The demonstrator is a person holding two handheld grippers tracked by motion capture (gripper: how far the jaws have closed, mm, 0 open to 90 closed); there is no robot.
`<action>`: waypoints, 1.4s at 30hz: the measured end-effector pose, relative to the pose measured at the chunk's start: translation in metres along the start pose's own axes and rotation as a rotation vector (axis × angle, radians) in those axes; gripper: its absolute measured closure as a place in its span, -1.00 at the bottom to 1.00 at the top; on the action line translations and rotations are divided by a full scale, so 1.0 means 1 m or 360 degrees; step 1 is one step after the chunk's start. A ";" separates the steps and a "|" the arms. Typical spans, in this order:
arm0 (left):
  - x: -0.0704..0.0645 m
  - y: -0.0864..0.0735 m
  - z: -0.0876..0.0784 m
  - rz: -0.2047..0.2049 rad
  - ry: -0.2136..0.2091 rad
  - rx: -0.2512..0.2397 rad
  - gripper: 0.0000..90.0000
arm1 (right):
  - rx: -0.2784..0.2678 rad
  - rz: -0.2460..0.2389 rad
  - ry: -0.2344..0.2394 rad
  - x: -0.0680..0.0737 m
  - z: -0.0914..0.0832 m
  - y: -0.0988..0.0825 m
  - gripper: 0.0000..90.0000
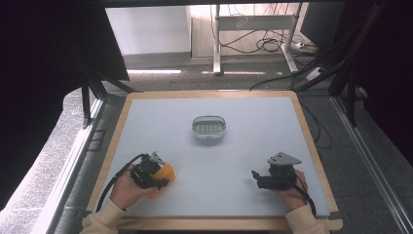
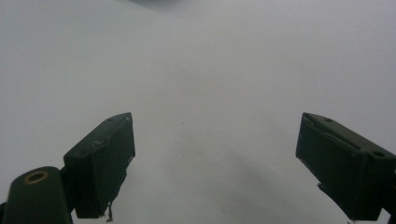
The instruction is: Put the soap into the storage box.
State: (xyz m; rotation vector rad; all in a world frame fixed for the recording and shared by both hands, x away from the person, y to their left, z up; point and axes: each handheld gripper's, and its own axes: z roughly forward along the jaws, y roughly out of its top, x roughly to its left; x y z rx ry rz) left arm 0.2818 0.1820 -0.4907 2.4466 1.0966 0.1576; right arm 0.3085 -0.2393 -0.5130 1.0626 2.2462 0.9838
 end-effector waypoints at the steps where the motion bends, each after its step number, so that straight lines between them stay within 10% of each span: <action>1: 0.002 0.001 -0.001 0.0002 -0.0011 -0.0007 0.37 | 0.0001 -0.0001 -0.0001 0.000 0.000 0.000 -0.73; 42: 0.017 0.021 -0.016 0.0060 -0.0030 -0.0091 0.38 | 0.0011 -0.0004 -0.0015 0.001 0.000 -0.001 -0.73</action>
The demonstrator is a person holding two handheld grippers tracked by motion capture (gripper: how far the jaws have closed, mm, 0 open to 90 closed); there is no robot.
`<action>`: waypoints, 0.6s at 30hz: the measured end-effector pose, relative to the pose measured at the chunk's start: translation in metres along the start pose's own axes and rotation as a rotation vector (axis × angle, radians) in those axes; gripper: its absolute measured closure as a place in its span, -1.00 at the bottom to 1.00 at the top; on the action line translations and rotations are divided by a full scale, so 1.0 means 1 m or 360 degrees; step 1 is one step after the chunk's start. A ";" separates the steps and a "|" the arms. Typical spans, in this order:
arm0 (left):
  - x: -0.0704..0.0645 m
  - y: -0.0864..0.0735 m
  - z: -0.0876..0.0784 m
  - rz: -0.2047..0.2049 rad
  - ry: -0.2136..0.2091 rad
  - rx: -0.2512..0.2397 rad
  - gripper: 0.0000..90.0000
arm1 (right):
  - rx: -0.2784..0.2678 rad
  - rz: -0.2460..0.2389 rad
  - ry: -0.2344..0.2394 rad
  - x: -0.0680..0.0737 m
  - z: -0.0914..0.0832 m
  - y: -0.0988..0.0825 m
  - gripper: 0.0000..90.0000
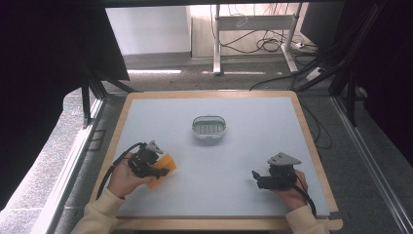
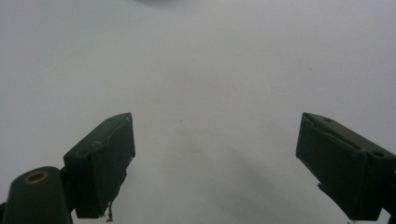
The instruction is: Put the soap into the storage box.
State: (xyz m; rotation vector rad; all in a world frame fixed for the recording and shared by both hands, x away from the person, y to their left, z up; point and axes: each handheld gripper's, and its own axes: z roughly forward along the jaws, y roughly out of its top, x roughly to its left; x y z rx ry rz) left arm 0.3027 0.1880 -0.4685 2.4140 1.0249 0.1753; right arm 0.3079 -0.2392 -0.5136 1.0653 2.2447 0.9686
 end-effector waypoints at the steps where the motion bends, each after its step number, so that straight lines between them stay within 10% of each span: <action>1: 0.000 0.001 0.000 0.0005 0.0003 0.0003 0.38 | 0.0001 0.0001 0.0000 0.000 0.000 0.000 -0.73; 18: 0.003 0.018 -0.001 0.0050 -0.0036 -0.0006 0.38 | 0.0003 0.0000 0.0006 0.000 0.000 -0.001 -0.73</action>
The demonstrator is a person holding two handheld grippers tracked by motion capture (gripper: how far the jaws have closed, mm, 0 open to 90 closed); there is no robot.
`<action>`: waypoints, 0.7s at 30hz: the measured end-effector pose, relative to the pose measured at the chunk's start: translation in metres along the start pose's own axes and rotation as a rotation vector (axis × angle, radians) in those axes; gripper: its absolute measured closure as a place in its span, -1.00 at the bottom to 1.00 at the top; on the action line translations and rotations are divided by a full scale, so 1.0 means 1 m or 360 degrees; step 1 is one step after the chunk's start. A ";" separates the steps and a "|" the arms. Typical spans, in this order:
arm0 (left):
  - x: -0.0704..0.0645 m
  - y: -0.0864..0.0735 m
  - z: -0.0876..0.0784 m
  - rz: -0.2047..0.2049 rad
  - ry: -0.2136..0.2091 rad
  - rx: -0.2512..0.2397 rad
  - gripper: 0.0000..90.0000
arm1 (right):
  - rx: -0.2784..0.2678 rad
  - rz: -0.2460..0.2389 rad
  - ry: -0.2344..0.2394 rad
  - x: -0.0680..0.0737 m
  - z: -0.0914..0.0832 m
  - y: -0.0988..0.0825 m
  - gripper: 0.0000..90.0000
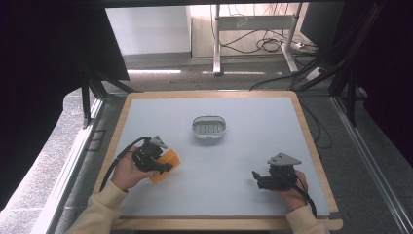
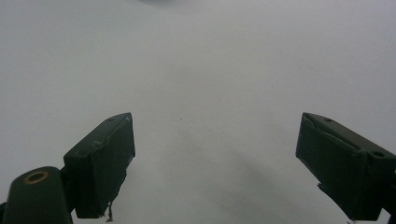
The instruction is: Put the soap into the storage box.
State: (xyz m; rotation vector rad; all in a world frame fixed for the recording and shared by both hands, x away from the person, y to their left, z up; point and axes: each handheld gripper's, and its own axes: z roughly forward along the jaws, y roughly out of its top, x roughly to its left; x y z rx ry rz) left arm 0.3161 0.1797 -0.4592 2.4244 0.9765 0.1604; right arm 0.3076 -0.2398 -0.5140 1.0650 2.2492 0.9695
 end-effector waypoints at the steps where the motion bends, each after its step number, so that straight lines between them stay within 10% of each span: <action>1: 0.001 0.001 -0.001 0.0004 -0.0003 -0.0004 0.38 | 0.0003 -0.0002 0.0001 0.000 0.000 0.000 -0.73; 21: 0.003 0.021 -0.011 0.0078 -0.0026 -0.0038 0.38 | 0.0006 0.0011 0.0006 0.000 0.001 -0.001 -0.72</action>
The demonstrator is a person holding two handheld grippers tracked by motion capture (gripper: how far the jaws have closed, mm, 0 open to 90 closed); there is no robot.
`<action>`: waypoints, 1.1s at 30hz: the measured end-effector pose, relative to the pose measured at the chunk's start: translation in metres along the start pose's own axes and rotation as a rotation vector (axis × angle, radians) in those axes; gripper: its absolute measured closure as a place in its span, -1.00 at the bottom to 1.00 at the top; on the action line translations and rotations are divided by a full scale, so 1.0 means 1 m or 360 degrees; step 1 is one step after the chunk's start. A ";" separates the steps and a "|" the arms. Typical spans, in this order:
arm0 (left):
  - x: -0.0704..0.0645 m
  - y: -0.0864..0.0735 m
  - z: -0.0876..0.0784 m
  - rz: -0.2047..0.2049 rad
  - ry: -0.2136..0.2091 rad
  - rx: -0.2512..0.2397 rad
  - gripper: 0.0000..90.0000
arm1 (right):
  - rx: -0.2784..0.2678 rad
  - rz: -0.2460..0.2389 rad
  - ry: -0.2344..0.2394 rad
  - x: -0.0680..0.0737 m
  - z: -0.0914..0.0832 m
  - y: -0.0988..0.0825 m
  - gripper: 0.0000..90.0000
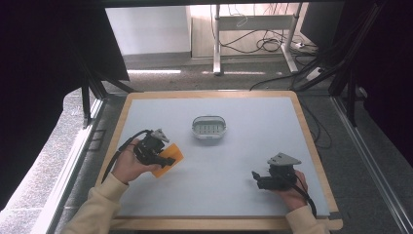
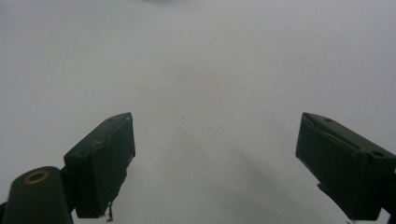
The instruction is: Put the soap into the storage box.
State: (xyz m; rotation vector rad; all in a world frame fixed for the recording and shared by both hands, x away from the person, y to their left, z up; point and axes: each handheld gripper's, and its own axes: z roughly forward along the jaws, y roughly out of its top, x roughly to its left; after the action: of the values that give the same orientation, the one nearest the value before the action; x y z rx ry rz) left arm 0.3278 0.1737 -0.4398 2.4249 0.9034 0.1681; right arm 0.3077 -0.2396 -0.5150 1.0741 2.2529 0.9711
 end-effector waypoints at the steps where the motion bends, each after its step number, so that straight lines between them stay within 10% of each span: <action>1: 0.000 0.001 -0.001 0.0003 0.0003 -0.0003 0.38 | 0.0001 0.0001 0.0000 0.000 0.000 0.000 -0.72; 33: 0.015 0.034 0.006 0.0045 0.0041 -0.0031 0.38 | -0.0022 0.0036 0.0012 -0.002 -0.002 -0.001 -0.72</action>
State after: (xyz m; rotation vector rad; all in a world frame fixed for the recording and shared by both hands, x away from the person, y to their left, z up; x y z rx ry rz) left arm 0.3609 0.1590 -0.4279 2.4237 0.8748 0.2177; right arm 0.3071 -0.2421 -0.5138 1.0942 2.2413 1.0002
